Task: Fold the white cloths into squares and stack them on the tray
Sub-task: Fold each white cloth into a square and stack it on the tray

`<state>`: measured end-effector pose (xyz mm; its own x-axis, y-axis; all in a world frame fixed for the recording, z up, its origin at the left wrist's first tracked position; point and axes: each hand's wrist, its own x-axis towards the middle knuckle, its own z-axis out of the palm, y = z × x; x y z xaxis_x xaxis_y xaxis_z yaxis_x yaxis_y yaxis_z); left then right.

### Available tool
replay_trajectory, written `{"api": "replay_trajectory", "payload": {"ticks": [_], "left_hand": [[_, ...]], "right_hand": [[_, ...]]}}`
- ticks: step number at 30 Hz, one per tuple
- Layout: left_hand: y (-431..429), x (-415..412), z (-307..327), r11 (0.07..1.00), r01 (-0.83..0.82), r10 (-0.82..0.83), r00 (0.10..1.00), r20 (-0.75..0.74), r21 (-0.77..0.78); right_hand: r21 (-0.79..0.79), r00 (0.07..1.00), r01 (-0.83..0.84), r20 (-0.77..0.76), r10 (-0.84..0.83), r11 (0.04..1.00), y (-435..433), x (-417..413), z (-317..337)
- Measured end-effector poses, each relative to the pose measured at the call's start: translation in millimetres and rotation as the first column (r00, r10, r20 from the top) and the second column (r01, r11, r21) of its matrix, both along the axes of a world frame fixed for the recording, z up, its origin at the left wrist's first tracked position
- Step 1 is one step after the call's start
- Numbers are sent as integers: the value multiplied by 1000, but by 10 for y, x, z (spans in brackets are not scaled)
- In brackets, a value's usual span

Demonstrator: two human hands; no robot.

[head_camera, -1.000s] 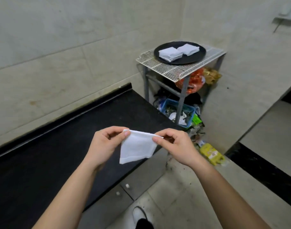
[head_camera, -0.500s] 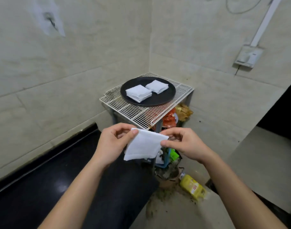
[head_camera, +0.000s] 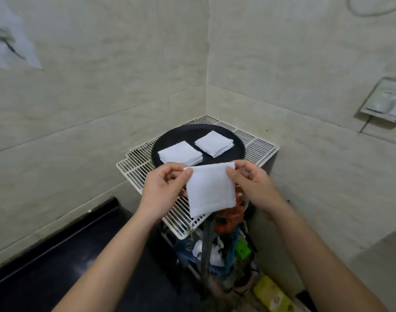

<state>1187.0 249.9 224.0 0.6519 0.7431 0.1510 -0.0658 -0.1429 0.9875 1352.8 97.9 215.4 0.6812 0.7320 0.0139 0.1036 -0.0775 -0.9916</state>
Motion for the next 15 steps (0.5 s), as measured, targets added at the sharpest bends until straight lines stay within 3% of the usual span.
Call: {"api": "replay_trajectory", "payload": {"ticks": [5,10,15], "left_hand": [[180,919,-82,972,-160,153,987,-55,-173],[502,1776,-100,883,-324,280,944,-173,-339],[929,2269,-181,840,-464,381,874,-303,-281]], "right_hand": [[-46,998,11,60,-8,999,486,952,-49],[-146,969,-15,242,50,989,1119,1853,-92],[-239,955,-76,261,139,968,1745,2427,-249]]}}
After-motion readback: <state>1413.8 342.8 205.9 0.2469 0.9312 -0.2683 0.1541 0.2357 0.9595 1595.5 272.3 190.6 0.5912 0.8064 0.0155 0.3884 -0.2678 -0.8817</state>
